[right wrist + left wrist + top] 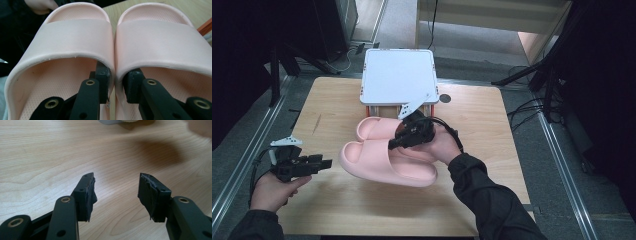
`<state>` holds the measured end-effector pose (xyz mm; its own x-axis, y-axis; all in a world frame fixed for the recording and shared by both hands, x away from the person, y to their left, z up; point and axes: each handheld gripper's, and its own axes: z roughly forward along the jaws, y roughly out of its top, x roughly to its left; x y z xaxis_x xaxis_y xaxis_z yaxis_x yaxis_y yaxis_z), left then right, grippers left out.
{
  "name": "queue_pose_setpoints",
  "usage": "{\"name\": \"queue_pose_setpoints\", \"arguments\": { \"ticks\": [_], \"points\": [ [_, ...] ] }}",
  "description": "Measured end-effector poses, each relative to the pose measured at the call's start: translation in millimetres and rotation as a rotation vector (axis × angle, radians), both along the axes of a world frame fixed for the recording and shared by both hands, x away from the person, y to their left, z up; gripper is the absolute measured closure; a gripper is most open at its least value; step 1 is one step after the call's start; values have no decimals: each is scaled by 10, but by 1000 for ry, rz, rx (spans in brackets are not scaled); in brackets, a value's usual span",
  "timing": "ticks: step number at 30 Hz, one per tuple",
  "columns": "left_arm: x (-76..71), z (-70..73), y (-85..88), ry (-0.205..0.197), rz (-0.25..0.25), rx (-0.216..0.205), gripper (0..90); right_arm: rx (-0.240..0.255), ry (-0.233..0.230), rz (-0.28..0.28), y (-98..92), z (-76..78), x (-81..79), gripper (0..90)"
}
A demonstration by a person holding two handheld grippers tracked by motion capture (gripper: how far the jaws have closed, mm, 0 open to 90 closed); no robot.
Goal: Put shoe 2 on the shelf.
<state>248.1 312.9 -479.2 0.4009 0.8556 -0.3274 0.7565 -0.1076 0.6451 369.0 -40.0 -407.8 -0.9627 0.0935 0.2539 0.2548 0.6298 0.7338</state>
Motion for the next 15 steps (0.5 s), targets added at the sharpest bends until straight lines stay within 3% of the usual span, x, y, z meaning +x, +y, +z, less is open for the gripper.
{"name": "queue_pose_setpoints", "arguments": {
  "ticks": [15],
  "points": [
    [-3, 5, -10, -10, -4, -5, 455, 7, -51, 15, 51, 537, 49, 768]
  ]
}}
